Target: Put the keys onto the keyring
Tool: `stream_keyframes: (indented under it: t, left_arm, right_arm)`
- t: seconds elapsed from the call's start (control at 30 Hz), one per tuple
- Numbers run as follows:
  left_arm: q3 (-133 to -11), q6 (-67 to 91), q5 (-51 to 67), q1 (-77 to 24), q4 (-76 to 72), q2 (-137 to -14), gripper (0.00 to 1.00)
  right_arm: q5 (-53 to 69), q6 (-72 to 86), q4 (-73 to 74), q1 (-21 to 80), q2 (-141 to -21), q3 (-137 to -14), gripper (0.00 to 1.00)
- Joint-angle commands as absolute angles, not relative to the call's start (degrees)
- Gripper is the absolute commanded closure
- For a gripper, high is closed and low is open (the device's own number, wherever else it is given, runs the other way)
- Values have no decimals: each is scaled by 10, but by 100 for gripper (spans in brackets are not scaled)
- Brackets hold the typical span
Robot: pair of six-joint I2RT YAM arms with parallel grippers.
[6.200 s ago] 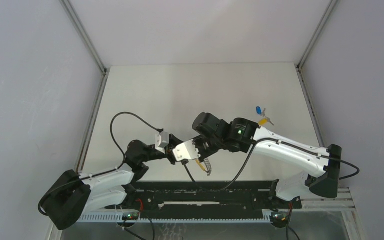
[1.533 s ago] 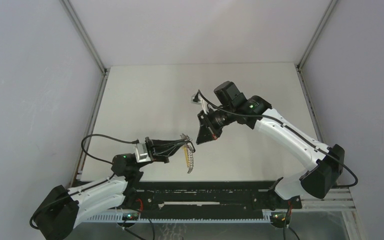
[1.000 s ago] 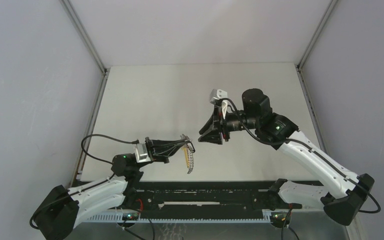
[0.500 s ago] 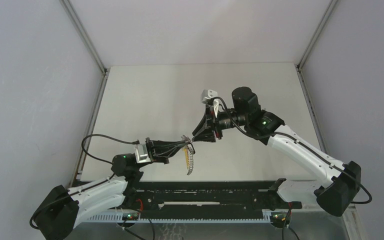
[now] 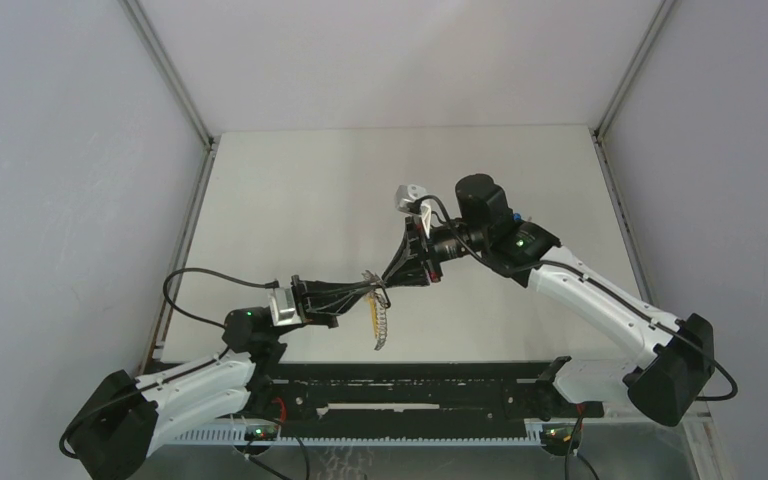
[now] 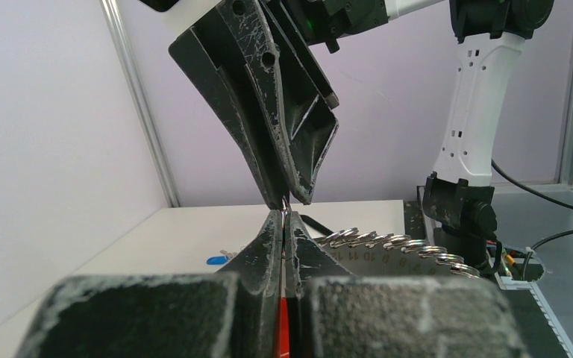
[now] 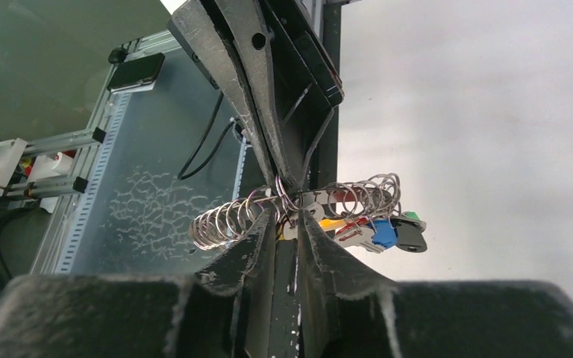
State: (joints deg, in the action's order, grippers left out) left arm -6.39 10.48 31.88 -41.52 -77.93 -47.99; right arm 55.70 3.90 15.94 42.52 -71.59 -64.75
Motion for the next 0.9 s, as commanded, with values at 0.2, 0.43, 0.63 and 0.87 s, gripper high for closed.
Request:
stream_keyframes:
  t: [0.2,0.43,0.63,0.87]
  left_arm:
    - [-88,104,322,-418,-821,-480,100]
    - [-89,91,312,-417,-821,-476,100]
    - [-89,84,310,-419,-821,-469,100]
    - [-85,82,308,-420,-821,-456,100]
  right_arm:
    - [594,90,109,421,-725,-653,100]
    - [599,103,211,421,-761,-711,100]
    - [602,115,261,413,-787,-739,100]
    - [624,138,270,392,-798,-739,100]
